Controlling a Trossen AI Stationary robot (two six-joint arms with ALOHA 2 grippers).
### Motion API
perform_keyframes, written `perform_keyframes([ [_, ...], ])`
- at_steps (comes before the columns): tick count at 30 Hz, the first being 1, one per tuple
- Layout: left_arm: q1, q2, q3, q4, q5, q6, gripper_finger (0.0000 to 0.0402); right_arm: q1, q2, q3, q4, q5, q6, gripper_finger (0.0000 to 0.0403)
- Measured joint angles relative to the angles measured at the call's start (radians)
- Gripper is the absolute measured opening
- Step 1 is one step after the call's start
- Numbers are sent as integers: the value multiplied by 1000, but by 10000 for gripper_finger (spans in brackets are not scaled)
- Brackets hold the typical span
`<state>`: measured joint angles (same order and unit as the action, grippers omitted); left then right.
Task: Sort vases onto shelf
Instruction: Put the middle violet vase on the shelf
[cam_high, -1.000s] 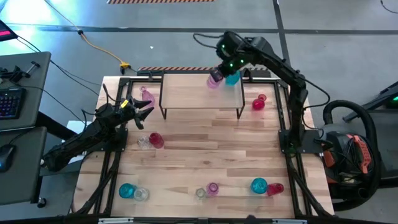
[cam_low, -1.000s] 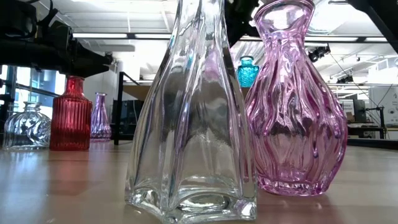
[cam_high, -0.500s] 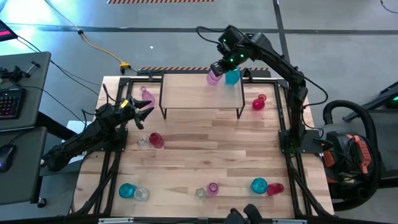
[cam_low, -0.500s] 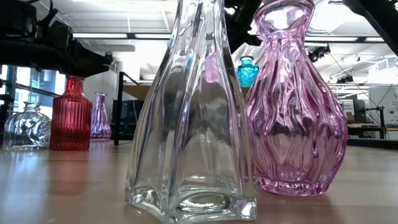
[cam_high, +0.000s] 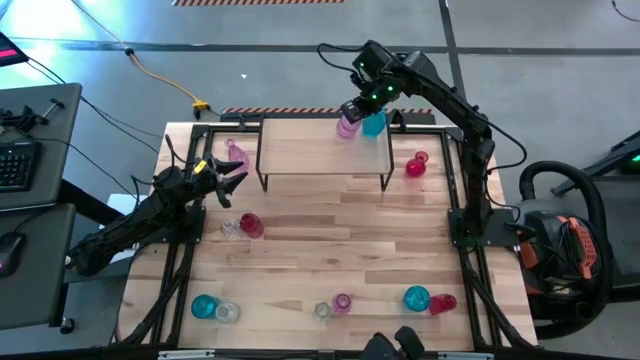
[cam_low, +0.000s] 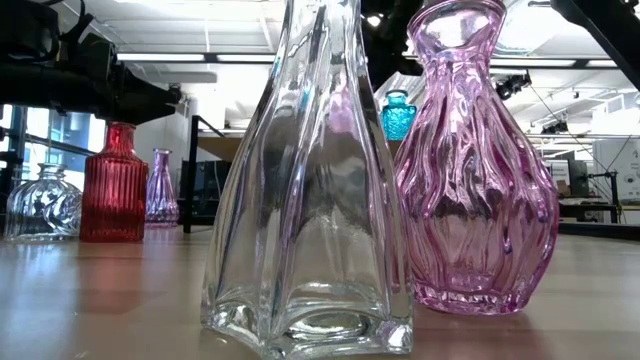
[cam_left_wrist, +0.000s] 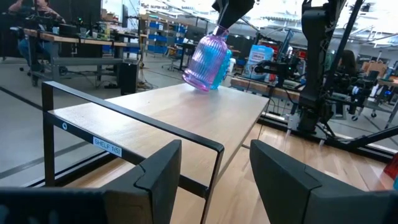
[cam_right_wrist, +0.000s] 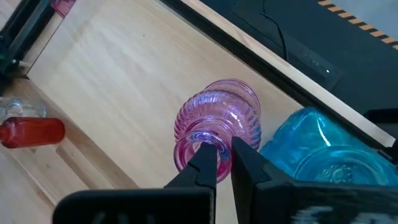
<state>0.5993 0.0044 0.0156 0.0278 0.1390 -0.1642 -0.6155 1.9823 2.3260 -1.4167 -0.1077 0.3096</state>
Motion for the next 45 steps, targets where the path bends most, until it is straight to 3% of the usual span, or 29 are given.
perform_keyframes([
  [28, 0, 0, 0, 0, 0, 0, 184, 0, 20, 0, 33, -2, 7, 1],
  [36, 0, 0, 0, 0, 0, 0, 184, 0, 20, 0, 49, 24, 13, 37],
  [45, 0, 0, 0, 0, 0, 0, 184, 0, 21, -1, 55, 24, 26, 39],
])
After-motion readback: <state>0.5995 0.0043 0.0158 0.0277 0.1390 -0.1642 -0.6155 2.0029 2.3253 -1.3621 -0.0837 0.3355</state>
